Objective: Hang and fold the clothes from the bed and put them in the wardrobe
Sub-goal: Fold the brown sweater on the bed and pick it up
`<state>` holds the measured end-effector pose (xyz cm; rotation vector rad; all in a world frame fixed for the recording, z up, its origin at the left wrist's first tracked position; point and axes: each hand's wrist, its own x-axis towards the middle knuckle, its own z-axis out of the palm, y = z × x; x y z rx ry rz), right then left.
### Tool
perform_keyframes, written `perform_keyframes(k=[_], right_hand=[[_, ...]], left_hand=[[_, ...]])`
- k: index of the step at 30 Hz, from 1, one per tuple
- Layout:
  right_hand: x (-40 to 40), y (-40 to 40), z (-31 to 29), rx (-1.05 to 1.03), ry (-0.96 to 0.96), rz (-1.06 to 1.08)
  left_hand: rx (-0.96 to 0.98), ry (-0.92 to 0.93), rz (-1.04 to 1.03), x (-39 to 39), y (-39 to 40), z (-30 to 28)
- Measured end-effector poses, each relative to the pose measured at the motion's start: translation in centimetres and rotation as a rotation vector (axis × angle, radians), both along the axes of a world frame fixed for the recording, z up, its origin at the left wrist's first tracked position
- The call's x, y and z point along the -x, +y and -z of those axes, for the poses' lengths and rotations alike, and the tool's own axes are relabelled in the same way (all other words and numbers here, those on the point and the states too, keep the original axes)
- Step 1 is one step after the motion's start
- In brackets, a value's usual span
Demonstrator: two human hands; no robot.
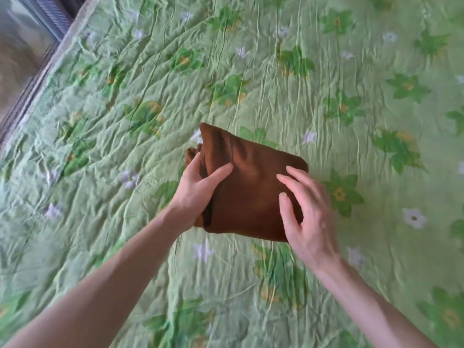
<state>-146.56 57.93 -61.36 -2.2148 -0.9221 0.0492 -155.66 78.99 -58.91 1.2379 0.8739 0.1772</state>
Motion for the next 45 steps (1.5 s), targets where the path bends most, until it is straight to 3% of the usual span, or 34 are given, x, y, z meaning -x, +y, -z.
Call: perform_keyframes(k=[6,8,11,14,23,27,29,32,36,40,45], right_hand=[[1.5,2.9,4.7,0.375,-0.011,-0.079],[2.1,4.1,5.5,0.480,-0.089,-0.019],[3.0,5.5,6.1,0.589,-0.150,0.076],[3.0,5.4,6.5,0.598,-0.149,0.102],[1.4,5.1,7.6,0.505,-0.059,0.083],[0.7,3.5,7.0,0.056,0.208,0.112],[0.9,2.9,6.0,-0.101,0.513,0.272],[1.3,2.7,4.5,-0.037,0.817,0.466],[0.3,2.9,3.4,-0.058,0.998,0.568],[-0.3,3.1,2.7,-0.126,1.085,0.467],[-0.1,1.9,0.9,-0.150,1.128,0.451]], left_hand=[[-0.261,0.273,-0.138,1.8,3.5,4.1],[-0.581,0.461,-0.105,2.3,3.3,5.2],[-1.099,0.439,0.096,2.6,1.3,5.5],[-1.254,0.350,0.408,2.6,0.2,7.5],[-1.120,0.418,0.506,1.1,2.3,9.4],[-1.170,0.407,0.316,-0.1,1.7,7.6],[-1.023,0.409,0.154,0.0,1.5,7.8],[-0.597,0.469,-0.069,0.9,1.4,8.8],[-0.353,0.588,-0.073,0.9,2.5,8.6],[-0.070,0.517,-0.002,1.0,4.3,7.3],[-0.041,0.373,0.039,2.4,3.4,4.7]])
